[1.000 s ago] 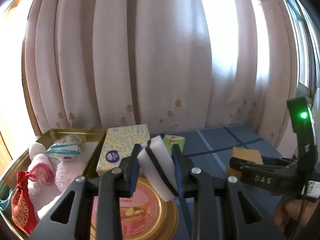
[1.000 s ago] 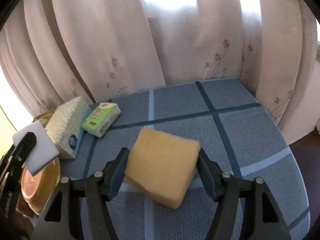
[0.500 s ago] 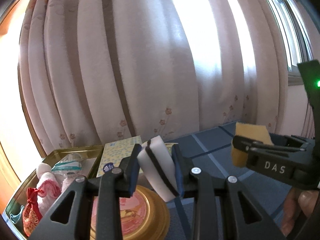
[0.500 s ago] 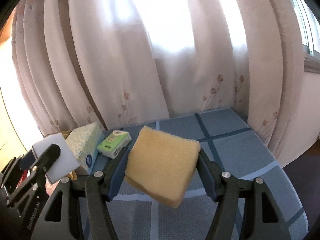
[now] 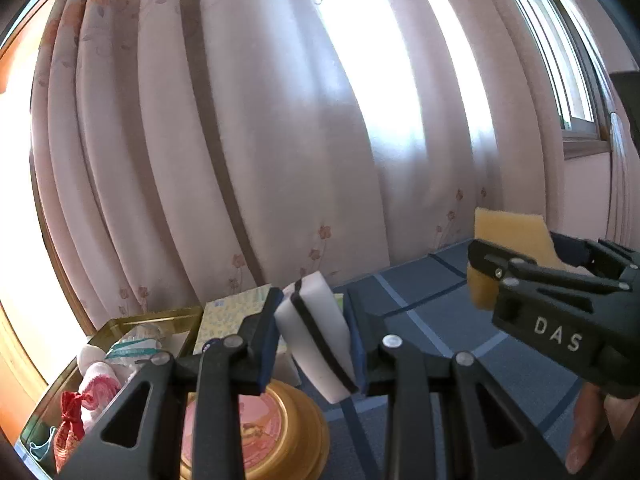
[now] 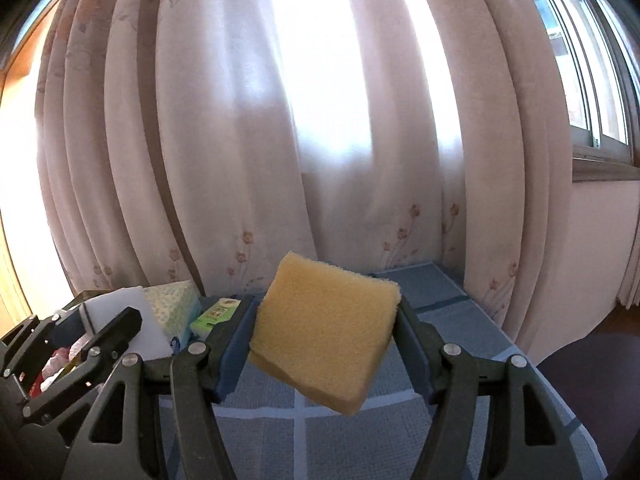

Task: Organize soft objects
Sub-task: 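Close the right gripper on the yellow sponge and lift it, then carry the yellow sponge with the right gripper while the left carries the eraser sponge toward the tray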

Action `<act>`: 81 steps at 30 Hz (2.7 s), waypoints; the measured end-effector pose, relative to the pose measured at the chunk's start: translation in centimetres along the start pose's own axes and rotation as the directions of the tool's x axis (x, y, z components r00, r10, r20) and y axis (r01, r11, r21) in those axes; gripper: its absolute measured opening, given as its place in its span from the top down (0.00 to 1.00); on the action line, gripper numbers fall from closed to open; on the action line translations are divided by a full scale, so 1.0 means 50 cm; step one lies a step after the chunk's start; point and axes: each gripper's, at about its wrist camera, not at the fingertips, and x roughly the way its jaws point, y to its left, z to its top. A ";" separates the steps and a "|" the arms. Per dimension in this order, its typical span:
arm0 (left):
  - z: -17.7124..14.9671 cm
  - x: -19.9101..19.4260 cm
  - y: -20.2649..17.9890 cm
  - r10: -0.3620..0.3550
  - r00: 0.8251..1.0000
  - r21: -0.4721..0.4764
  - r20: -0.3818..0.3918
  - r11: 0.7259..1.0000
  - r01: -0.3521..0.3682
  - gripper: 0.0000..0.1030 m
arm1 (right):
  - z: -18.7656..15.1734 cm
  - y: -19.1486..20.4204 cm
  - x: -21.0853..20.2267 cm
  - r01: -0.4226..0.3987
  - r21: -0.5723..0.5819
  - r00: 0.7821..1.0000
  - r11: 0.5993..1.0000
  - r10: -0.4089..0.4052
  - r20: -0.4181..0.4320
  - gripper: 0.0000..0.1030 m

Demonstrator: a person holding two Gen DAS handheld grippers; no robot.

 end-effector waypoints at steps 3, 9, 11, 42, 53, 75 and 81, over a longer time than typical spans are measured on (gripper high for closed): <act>0.001 -0.006 0.004 0.004 1.000 -0.010 0.014 1.000 -0.004 0.71 | -0.001 0.006 -0.002 0.016 0.001 1.000 1.000 -0.016 0.001 0.33; 0.000 -0.002 0.014 0.001 1.000 -0.033 0.004 0.999 -0.001 0.71 | -0.004 0.041 0.002 0.020 -0.041 1.000 0.999 -0.019 0.011 0.33; -0.001 -0.003 0.019 0.006 1.000 -0.046 0.002 0.999 -0.006 0.71 | -0.004 0.055 0.009 0.014 -0.049 1.000 0.999 -0.013 0.015 0.33; -0.024 -0.014 0.112 0.150 0.988 -0.240 -0.033 0.959 -0.154 0.71 | 0.000 0.095 0.021 0.071 -0.059 0.997 0.996 -0.068 0.046 0.33; -0.035 -0.030 0.127 0.156 0.987 -0.245 -0.031 0.956 -0.159 0.71 | -0.002 0.104 0.010 0.010 -0.064 0.998 0.998 -0.006 0.063 0.33; -0.046 -0.064 0.139 0.162 0.987 -0.261 0.005 0.953 -0.155 0.71 | -0.016 0.149 -0.006 -0.079 -0.081 0.995 0.994 0.084 0.059 0.33; -0.050 -0.077 0.150 0.159 0.987 -0.271 0.018 0.951 -0.148 0.71 | -0.020 0.175 -0.011 -0.107 -0.100 0.992 0.989 0.113 0.057 0.33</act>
